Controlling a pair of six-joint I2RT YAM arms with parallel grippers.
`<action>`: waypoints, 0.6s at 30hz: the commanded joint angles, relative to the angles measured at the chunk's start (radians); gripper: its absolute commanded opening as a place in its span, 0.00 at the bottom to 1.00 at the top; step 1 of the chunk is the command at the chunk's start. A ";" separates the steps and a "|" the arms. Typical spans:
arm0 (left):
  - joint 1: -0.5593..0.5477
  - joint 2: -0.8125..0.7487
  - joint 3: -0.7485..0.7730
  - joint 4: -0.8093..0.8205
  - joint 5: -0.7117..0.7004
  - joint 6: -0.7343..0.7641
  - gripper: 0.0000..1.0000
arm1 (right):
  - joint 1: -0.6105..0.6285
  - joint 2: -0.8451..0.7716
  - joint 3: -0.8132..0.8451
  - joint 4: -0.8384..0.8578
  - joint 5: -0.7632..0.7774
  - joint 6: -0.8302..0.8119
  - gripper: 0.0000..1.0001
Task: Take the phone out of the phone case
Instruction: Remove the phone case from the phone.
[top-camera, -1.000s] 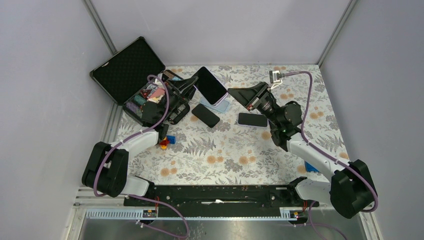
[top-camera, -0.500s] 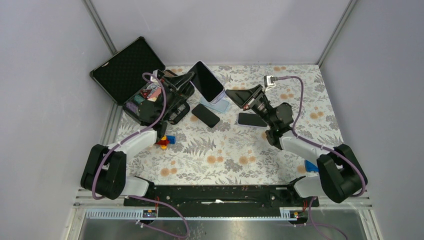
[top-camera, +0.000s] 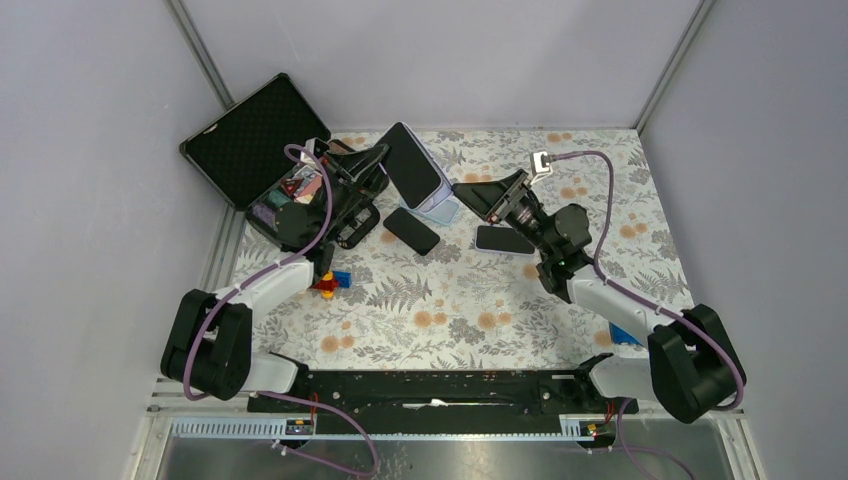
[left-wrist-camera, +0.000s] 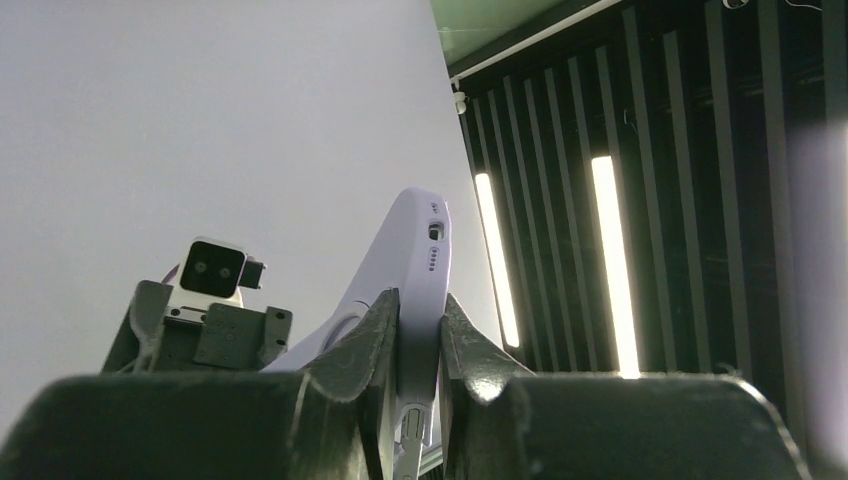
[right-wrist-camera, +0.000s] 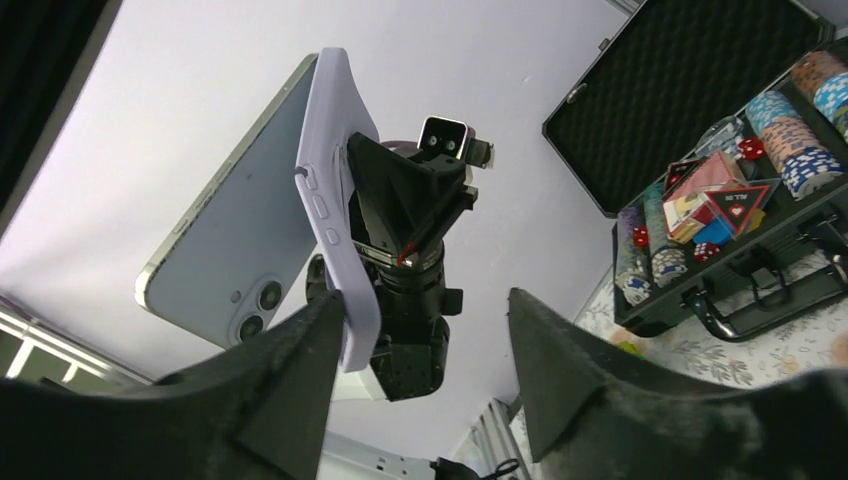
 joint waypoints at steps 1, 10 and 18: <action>-0.028 -0.031 0.044 0.191 0.023 -0.177 0.00 | 0.003 -0.038 0.011 -0.102 -0.029 -0.097 0.73; -0.027 -0.001 0.030 0.151 0.024 -0.083 0.00 | 0.026 -0.073 0.039 -0.194 -0.067 -0.169 0.78; -0.027 -0.022 0.011 0.056 0.021 0.034 0.00 | 0.094 -0.061 0.044 -0.179 -0.017 -0.192 0.52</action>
